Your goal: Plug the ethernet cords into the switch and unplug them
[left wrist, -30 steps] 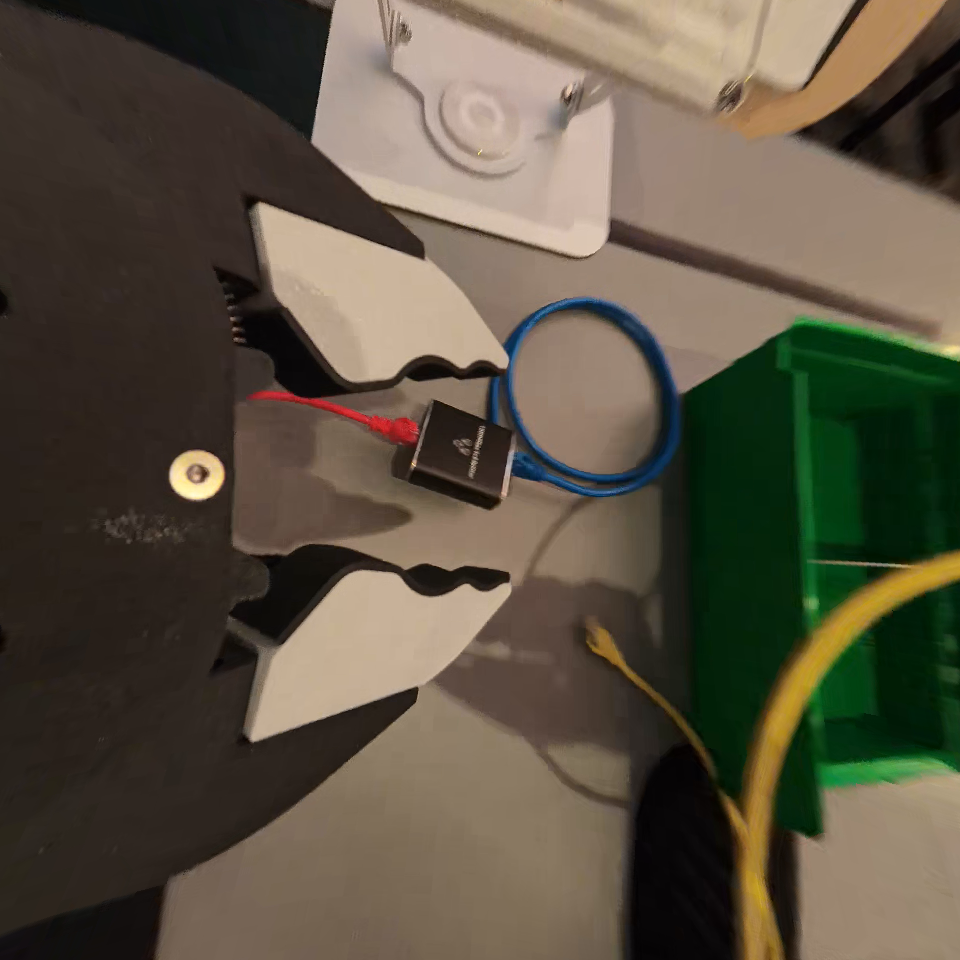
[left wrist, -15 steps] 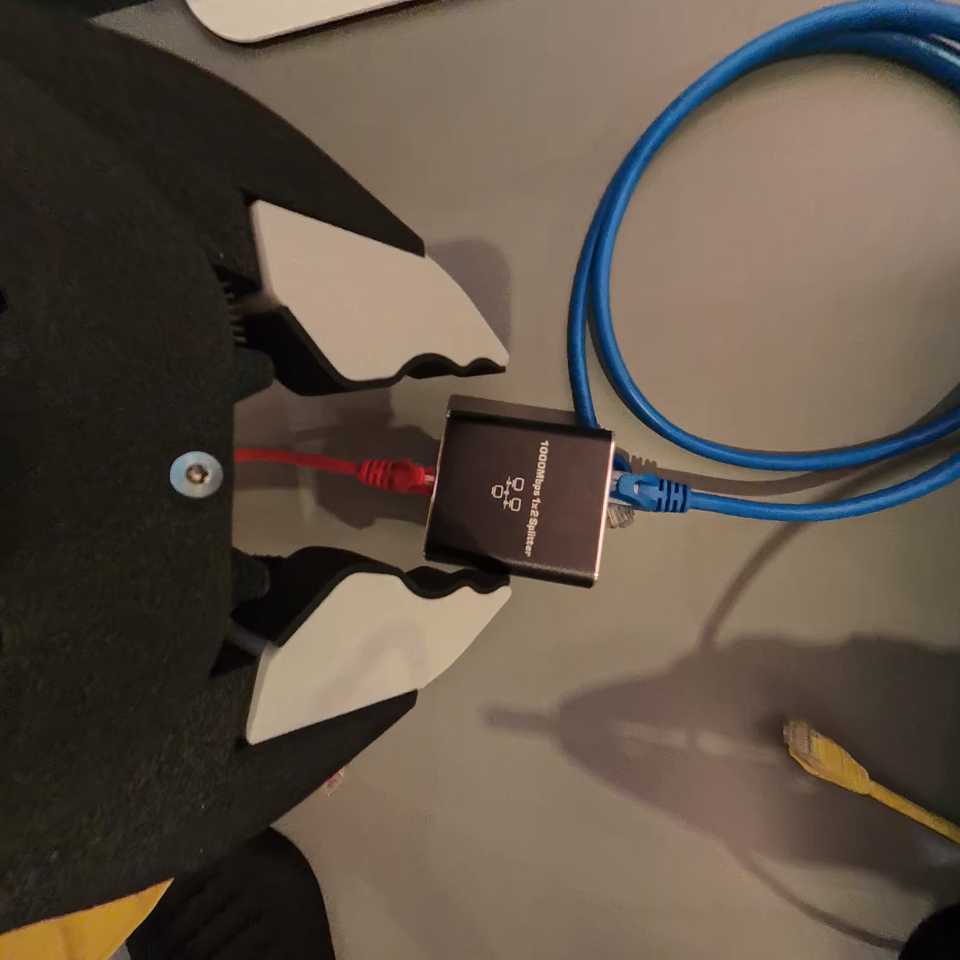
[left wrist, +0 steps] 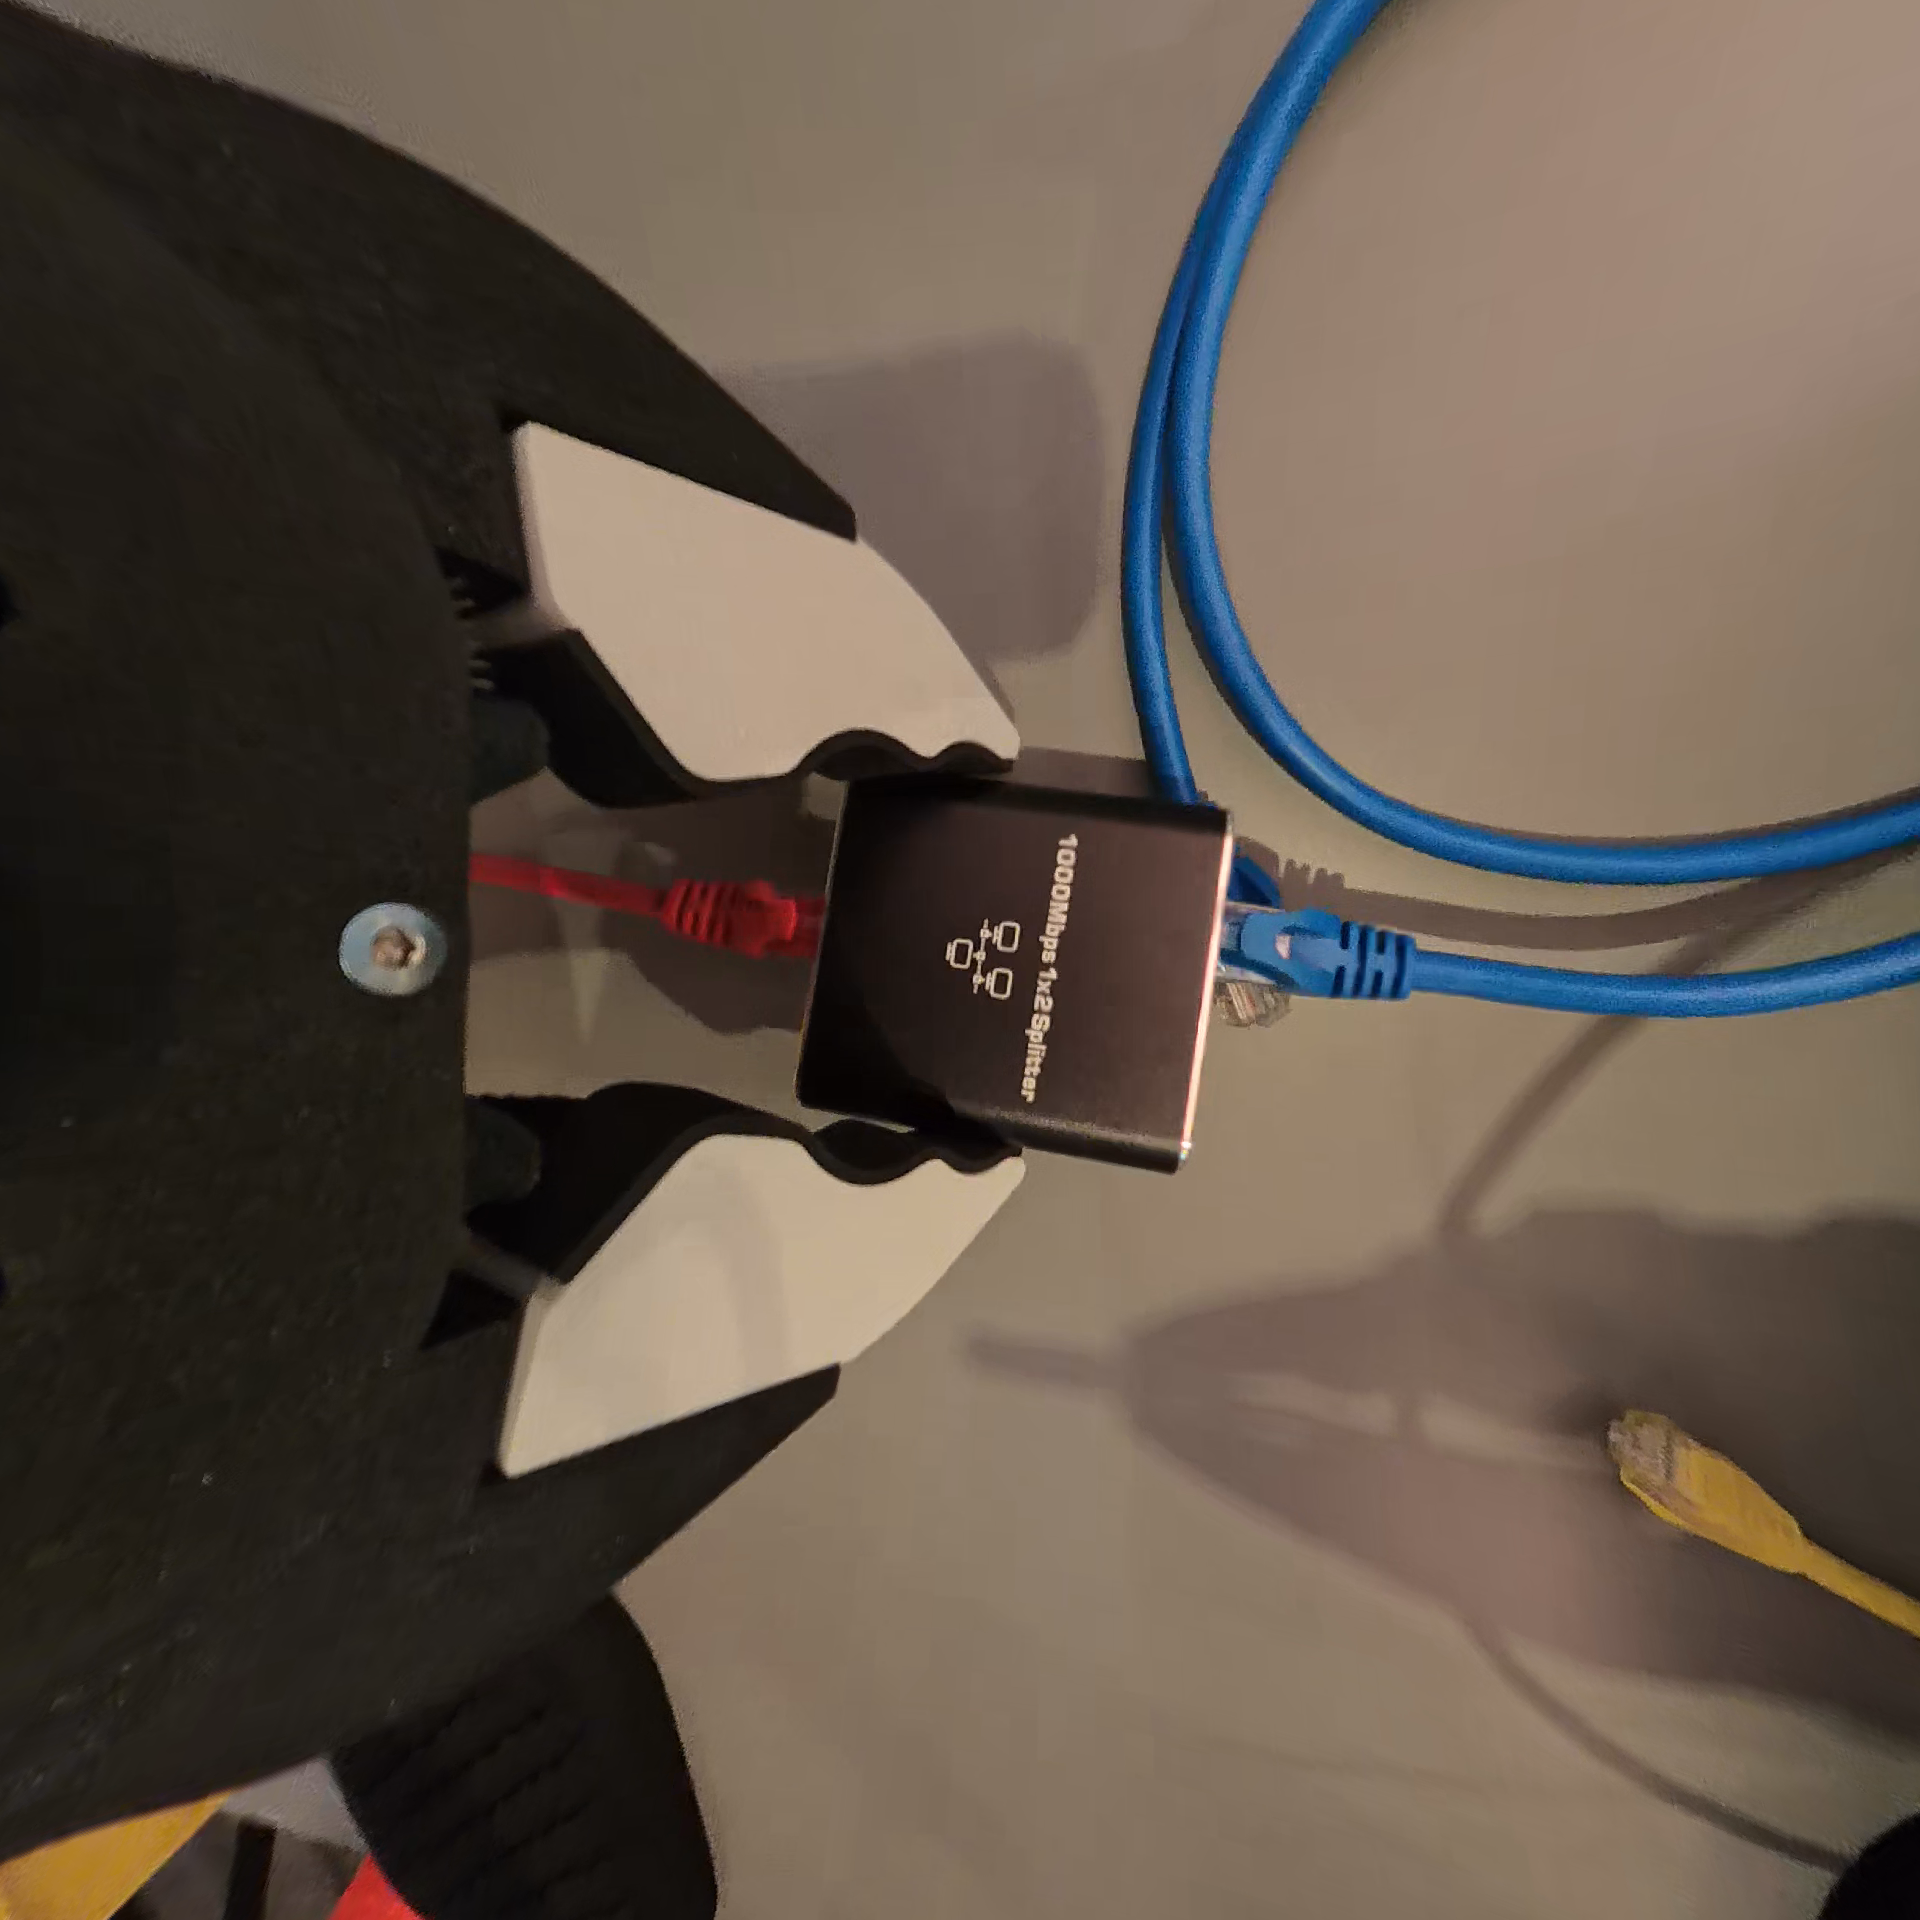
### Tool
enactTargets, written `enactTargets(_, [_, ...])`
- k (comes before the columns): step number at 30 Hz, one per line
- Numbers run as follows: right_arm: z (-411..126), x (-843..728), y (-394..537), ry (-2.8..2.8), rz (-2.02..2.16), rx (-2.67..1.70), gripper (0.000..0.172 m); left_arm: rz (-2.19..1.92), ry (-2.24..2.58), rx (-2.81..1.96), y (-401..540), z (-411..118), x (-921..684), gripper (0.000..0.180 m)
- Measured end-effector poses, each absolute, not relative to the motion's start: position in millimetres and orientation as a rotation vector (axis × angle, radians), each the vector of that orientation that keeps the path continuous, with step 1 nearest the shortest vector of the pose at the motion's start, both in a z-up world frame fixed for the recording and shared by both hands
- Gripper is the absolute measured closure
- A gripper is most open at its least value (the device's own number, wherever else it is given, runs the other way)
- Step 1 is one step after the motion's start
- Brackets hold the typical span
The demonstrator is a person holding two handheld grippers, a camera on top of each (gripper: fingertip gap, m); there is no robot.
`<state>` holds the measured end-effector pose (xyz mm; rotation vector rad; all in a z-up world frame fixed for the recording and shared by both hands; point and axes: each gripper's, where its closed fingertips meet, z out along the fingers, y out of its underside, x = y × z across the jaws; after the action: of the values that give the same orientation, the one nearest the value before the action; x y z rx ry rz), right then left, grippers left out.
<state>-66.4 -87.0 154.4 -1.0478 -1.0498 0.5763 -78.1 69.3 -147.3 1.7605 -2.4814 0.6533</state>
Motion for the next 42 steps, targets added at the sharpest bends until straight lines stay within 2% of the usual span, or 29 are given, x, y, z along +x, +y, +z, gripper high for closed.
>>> enactTargets(5, [154.0,-64.3,-86.6,-1.046,0.578,-1.051,0.160,0.646,-2.435,1.782,66.9,-149.5,-79.2,0.116])
enactTargets(7, [153.4,-63.7,-86.6,-1.049,0.575,-1.054,0.160,0.629,-2.471,1.794,69.2,-150.6,-76.8,0.108])
enactTargets(10, [152.9,-63.1,-86.6,-1.050,0.574,-1.056,0.160,0.595,-2.516,1.798,71.3,-152.3,-75.1,0.107])
enactTargets(12, [151.9,-62.6,-86.5,-1.054,0.573,-1.059,0.160,0.560,-2.523,1.804,71.8,-152.9,-74.9,0.116])
enactTargets(19, [149.5,-58.1,-83.9,-1.048,0.574,-1.069,0.160,0.454,-2.601,1.842,70.7,-138.8,-72.5,0.117])
enactTargets(23, [147.5,-54.8,-81.6,-1.042,0.569,-1.085,0.160,0.561,-2.656,1.892,57.3,-106.8,-71.9,0.117])
enactTargets(35, [116.5,-64.3,-56.4,-1.077,0.517,-1.286,0.160,1.299,-2.901,2.024,14.8,12.3,-95.1,0.117])
enactTargets(42, [90.9,-94.5,-42.0,-1.153,0.487,-1.402,0.160,1.601,-2.860,2.054,18.4,46.7,-120.7,0.117])
